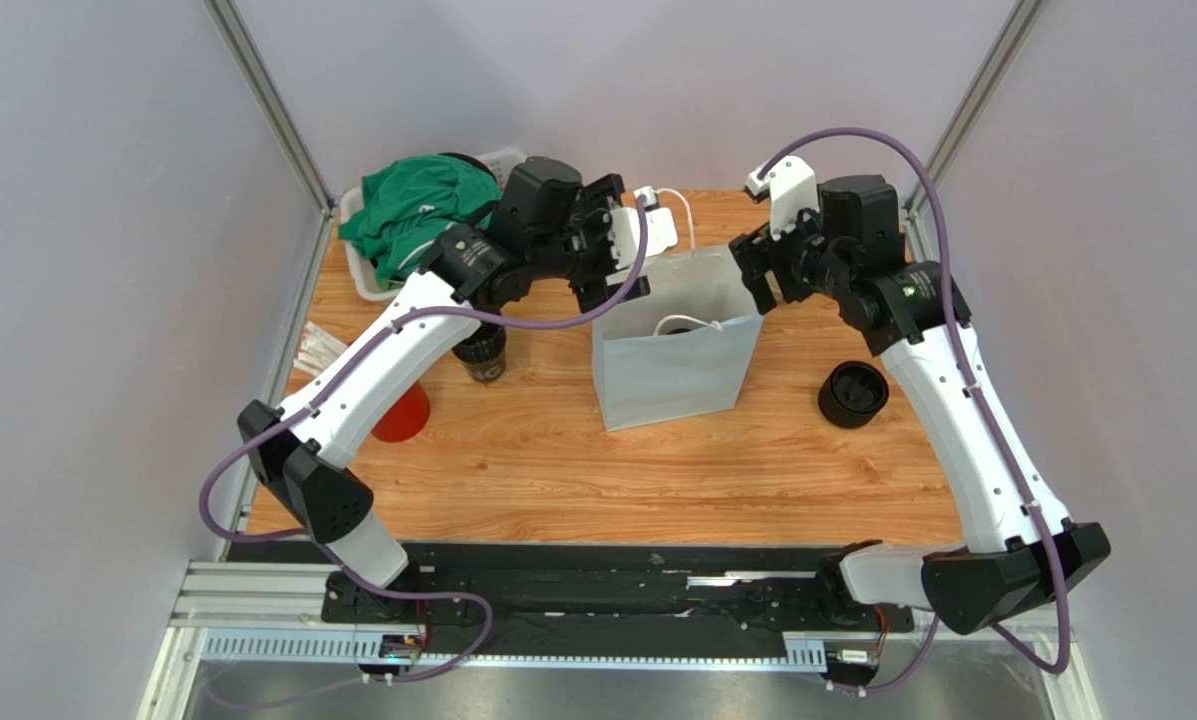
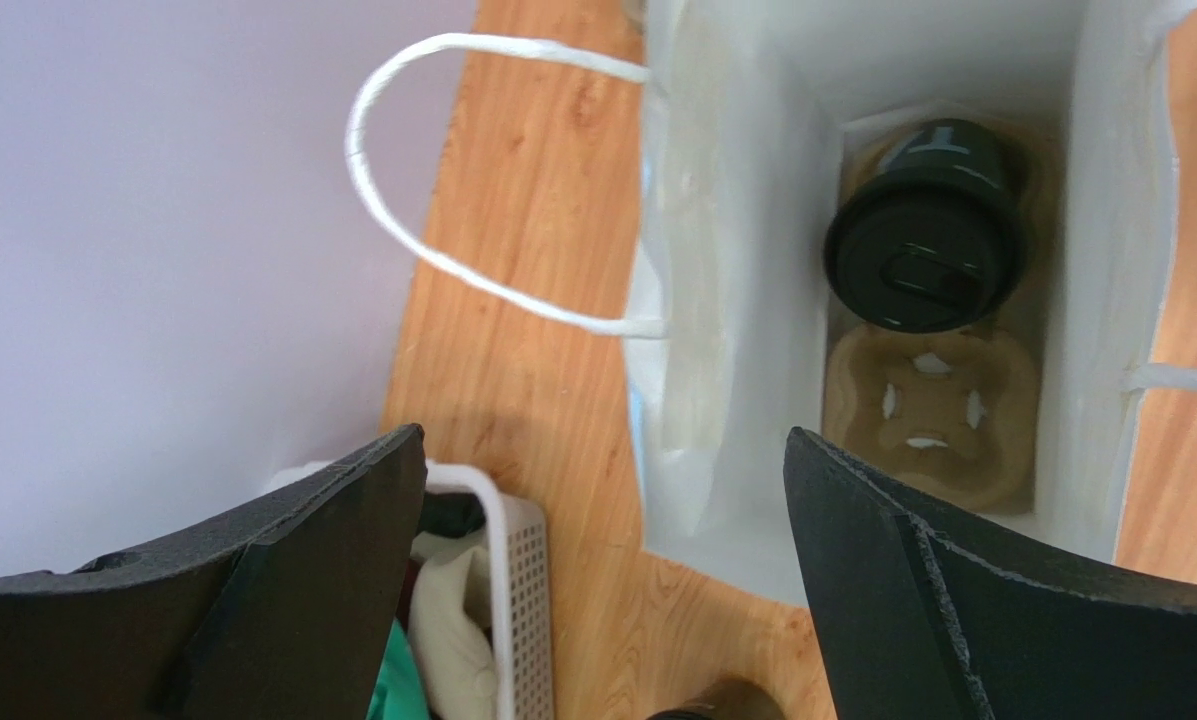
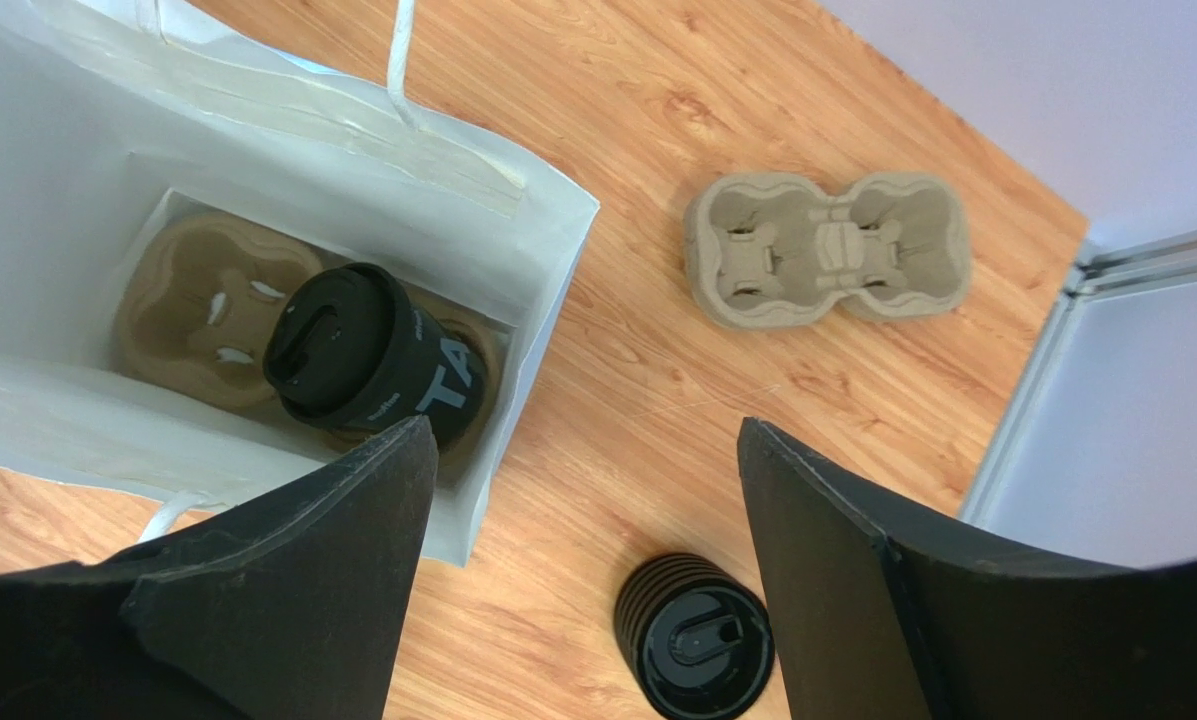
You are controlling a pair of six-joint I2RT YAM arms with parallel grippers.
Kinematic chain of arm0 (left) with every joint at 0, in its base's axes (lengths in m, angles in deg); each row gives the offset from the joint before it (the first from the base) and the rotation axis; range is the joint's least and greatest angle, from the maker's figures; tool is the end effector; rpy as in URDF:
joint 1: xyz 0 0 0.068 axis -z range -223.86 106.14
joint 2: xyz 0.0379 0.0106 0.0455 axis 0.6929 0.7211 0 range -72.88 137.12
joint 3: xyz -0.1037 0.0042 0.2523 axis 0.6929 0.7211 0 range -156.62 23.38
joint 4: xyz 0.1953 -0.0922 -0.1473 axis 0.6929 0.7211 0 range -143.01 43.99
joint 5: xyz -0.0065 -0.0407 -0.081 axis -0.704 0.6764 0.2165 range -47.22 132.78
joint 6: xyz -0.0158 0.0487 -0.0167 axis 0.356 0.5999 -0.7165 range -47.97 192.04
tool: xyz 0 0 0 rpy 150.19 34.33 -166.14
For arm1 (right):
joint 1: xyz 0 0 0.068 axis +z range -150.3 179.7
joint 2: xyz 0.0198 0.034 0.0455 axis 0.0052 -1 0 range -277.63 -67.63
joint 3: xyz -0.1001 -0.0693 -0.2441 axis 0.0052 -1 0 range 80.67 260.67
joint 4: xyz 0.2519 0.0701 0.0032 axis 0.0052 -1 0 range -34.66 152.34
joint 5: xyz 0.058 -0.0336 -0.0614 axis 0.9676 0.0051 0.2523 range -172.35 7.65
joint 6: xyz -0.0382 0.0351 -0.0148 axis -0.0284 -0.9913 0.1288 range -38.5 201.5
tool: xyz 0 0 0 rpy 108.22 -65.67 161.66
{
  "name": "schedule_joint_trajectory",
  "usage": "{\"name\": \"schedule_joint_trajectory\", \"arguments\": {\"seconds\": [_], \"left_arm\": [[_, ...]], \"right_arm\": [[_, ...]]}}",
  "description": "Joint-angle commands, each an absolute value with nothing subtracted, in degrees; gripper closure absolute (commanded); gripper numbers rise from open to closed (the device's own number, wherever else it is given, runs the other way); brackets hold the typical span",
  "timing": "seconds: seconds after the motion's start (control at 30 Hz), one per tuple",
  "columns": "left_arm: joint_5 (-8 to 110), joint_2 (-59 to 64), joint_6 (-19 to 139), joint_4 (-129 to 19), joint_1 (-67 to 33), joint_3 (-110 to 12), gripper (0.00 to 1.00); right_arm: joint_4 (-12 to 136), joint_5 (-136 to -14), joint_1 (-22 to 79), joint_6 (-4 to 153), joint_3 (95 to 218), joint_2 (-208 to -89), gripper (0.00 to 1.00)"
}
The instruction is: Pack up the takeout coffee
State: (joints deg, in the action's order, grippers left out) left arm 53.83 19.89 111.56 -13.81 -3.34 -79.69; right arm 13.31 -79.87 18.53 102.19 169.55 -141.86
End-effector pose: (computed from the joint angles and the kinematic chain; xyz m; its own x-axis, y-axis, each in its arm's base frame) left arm 0.2681 -0.2380 0.4274 0.2037 0.6477 -0.7342 0.8240 0.2916 0.4858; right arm 0.2461 0.0856 0.4256 -0.3741 -0.5006 -0.7807 -0.5222 0.8094 -0.2688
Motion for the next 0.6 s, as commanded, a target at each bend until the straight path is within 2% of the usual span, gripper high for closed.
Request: {"name": "schedule_joint_trajectory", "arguments": {"seconds": [0.0,0.2,0.47,0.57], "left_arm": [[60.89,22.83,113.78,-9.95,-3.34,-84.02,0.03],[59.48,26.96,114.49,-8.97,-3.43,-85.87,0.05],[57.9,28.46,114.14,-11.52,-4.39,-86.13,0.11],[58.51,29.08,113.87,-11.52,-5.01,-87.01,0.2]], "right_arm": [[15.23,-72.95,16.93,98.38,171.46,-143.65,0.21],[15.23,-71.45,16.84,97.41,171.46,-146.2,0.23],[16.9,-72.07,16.84,97.23,169.62,-147.52,0.39],[17.25,-72.33,16.93,97.24,169.09,-147.52,0.46]]}}
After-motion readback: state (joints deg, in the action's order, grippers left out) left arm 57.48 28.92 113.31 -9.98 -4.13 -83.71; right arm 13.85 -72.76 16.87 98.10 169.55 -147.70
